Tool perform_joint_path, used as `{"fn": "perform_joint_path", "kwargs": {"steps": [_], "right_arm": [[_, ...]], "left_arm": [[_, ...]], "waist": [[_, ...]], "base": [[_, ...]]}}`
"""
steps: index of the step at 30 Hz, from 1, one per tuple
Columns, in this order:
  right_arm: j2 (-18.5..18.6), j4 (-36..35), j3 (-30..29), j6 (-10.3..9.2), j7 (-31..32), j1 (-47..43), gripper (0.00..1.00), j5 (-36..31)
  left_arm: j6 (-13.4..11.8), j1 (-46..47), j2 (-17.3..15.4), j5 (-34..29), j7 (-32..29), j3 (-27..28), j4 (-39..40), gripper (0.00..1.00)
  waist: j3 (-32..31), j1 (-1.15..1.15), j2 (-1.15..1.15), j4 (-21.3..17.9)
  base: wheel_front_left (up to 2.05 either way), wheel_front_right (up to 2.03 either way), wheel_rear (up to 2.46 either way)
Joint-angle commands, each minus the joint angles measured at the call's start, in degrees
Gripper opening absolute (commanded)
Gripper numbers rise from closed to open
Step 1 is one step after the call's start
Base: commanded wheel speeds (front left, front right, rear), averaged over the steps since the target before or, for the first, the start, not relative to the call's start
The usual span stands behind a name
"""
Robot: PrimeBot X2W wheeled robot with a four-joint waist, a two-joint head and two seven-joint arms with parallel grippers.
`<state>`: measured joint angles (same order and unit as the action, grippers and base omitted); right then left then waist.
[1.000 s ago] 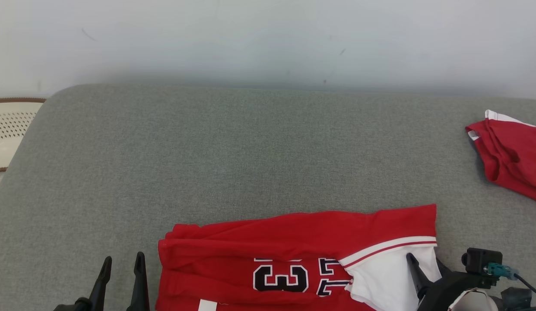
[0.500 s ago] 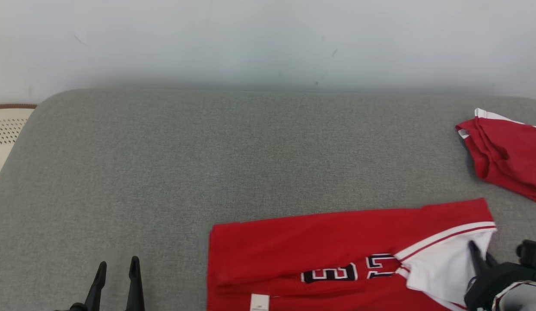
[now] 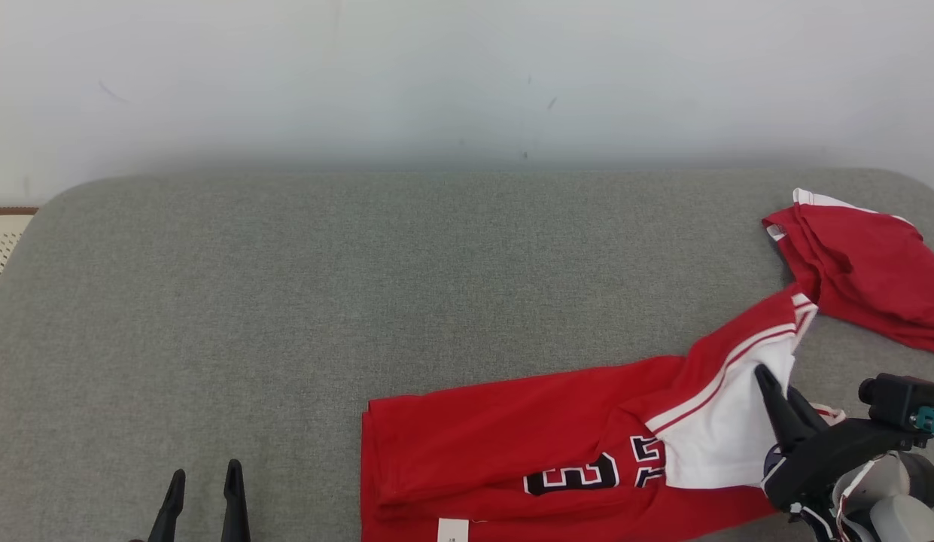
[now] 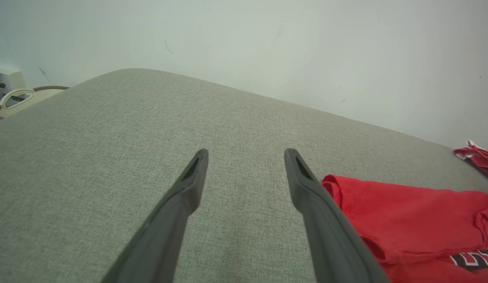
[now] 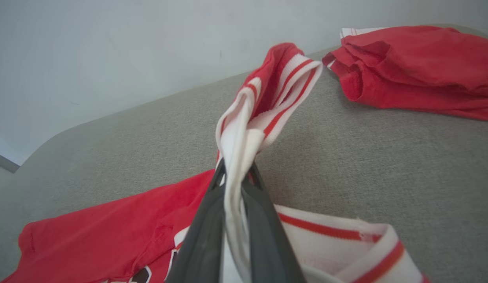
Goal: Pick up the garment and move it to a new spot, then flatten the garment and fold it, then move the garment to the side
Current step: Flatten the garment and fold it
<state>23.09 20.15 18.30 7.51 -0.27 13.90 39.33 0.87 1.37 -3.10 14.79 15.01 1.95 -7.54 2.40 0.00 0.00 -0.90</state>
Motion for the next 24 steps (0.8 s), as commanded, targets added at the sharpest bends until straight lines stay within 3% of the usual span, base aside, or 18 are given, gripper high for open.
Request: {"fn": "perform_joint_path", "kwargs": {"steps": [1,12,18,24], "right_arm": [[-0.32,-2.34,0.63,-0.02,0.83,-1.18,0.0,0.81],[-4.74,-22.1,6.0,0.0,10.04,-8.81,0.0,4.09],[-7.81,-23.73,8.54,0.0,12.1,-8.81,0.0,1.68],[-11.61,-20.91,10.94,0.0,12.13,-6.49,0.0,-0.83]], "left_arm": [[0.07,-0.39,0.06,-0.37,0.24,0.14,-0.36,1.0],[0.35,-0.88,0.18,0.17,0.24,-1.32,-1.23,1.0],[0.15,-0.04,0.18,1.15,0.24,-3.74,-2.4,1.0],[-0.14,1.29,0.18,2.35,0.24,-7.45,-3.78,1.0]], "waist": [[-0.3,0.0,0.0,-0.12],[-1.44,0.0,0.0,2.48],[-1.6,0.0,0.0,4.64],[-1.68,0.0,0.0,7.64]], "base": [[0.0,0.0,0.0],[0.0,0.0,0.0],[0.0,0.0,0.0],[0.0,0.0,0.0]]}}
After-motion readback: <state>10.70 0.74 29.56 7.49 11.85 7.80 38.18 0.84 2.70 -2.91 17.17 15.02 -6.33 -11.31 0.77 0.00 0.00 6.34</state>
